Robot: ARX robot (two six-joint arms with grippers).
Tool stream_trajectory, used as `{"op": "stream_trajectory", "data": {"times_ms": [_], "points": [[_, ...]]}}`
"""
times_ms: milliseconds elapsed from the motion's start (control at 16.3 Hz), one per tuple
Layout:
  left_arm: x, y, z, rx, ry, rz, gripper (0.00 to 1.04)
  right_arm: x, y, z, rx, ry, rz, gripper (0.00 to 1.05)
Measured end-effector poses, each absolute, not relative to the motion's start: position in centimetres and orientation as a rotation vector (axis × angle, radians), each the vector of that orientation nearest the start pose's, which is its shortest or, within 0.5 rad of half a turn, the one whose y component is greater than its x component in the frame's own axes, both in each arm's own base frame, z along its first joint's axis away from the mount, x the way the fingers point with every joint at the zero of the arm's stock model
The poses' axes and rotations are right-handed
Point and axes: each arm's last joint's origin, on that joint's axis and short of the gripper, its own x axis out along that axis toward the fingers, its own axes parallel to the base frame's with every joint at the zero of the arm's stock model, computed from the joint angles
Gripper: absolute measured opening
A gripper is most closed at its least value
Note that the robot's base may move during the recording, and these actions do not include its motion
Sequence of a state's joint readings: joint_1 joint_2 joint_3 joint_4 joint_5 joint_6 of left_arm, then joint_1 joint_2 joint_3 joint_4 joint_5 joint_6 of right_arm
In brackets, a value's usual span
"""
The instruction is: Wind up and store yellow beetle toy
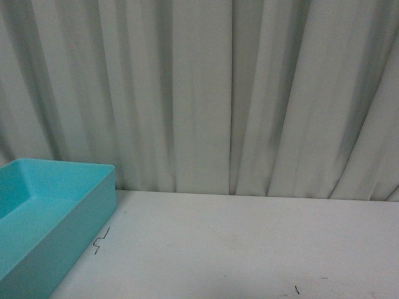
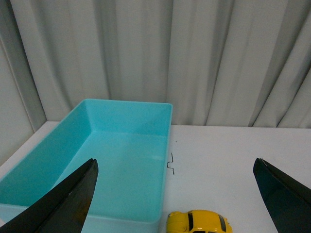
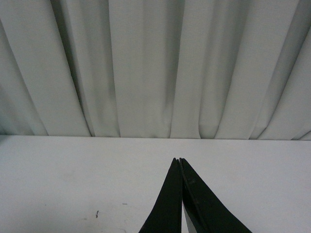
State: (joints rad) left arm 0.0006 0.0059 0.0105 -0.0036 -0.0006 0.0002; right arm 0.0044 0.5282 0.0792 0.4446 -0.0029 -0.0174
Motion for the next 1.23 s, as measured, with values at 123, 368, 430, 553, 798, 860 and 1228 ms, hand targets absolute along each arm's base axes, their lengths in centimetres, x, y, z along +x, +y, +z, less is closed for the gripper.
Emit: {"op": "stream_trajectory", "data": {"times_ms": [123, 368, 430, 553, 798, 860, 1228], "points": [[9.7, 0.0, 16.6, 0.0, -0.001, 0.001, 0.98, 13.1, 0.1, 18.0, -0.018, 0.005, 0.007, 0.02], [9.7, 0.0, 16.6, 0.0, -0.001, 0.001, 0.98, 12.3, 0.1, 17.6, -0.017, -0.001, 0.007, 0.02], [9.7, 0.0, 16.6, 0.0, -0.001, 0.001, 0.98, 12.1, 0.1, 16.9, -0.016, -0.003, 0.008, 0.02], [9.7, 0.0, 16.6, 0.0, -0.001, 0.001, 0.98, 11.8, 0.1, 17.0, -0.015, -0.006, 0.006, 0.02], [9.7, 0.0, 16.6, 0.0, -0.001, 0.001, 0.98, 11.3, 0.1, 17.0, -0.015, -0.009, 0.007, 0.02], [9.7, 0.0, 16.6, 0.0, -0.001, 0.001, 0.98, 11.2, 0.1, 17.0, -0.015, -0.014, 0.007, 0.02], [9.7, 0.0, 16.6, 0.0, -0.001, 0.002, 0.98, 9.9, 0.0, 16.5, -0.015, 0.022, 0.005, 0.02]]}}
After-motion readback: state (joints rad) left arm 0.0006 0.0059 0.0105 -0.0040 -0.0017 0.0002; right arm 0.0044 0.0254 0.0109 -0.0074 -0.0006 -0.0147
